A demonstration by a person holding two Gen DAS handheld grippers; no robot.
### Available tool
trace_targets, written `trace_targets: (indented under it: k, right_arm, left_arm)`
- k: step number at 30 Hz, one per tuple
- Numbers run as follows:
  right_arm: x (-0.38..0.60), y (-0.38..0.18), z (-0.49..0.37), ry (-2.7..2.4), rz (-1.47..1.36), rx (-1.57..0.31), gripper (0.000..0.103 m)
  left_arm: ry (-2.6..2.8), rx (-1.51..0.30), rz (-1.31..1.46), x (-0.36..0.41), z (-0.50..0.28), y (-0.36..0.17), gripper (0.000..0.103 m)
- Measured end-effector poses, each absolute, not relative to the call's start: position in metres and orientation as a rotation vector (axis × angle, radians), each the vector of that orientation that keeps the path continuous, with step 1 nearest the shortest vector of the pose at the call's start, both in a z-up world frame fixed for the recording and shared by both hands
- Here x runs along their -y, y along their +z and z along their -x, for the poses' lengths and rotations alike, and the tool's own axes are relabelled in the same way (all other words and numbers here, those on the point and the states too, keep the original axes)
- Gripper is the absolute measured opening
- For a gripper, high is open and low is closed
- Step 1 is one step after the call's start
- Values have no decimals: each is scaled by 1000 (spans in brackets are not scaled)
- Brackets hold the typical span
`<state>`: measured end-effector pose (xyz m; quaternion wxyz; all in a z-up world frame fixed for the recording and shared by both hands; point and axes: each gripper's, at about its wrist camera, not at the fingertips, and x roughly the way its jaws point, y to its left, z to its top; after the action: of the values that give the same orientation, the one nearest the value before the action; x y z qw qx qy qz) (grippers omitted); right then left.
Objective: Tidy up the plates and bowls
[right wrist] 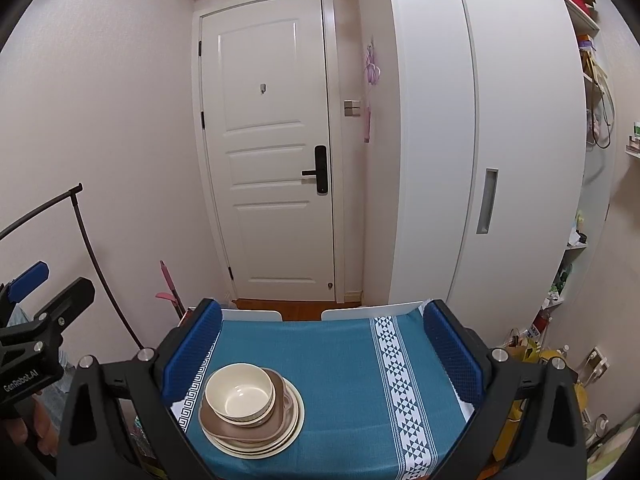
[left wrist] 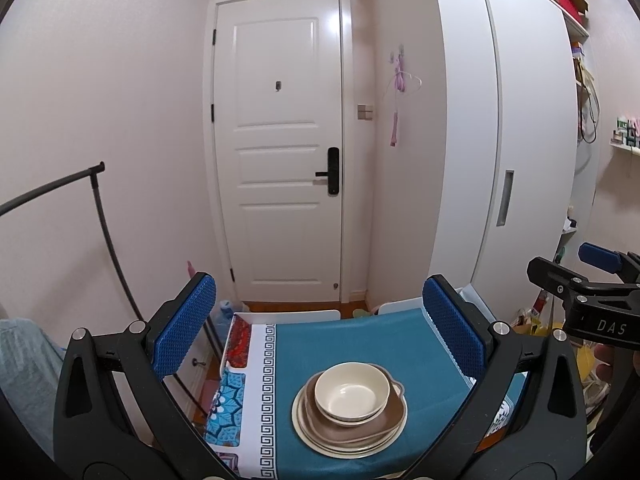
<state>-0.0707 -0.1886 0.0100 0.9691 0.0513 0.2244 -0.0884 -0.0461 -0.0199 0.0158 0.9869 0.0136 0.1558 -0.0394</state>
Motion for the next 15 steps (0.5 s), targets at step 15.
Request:
trace_targets:
  k: [15]
  right_arm:
    - [187,6,66,-173,-105,-468,100]
  left_arm:
    - [-64,-296,-29,17,43,12,103]
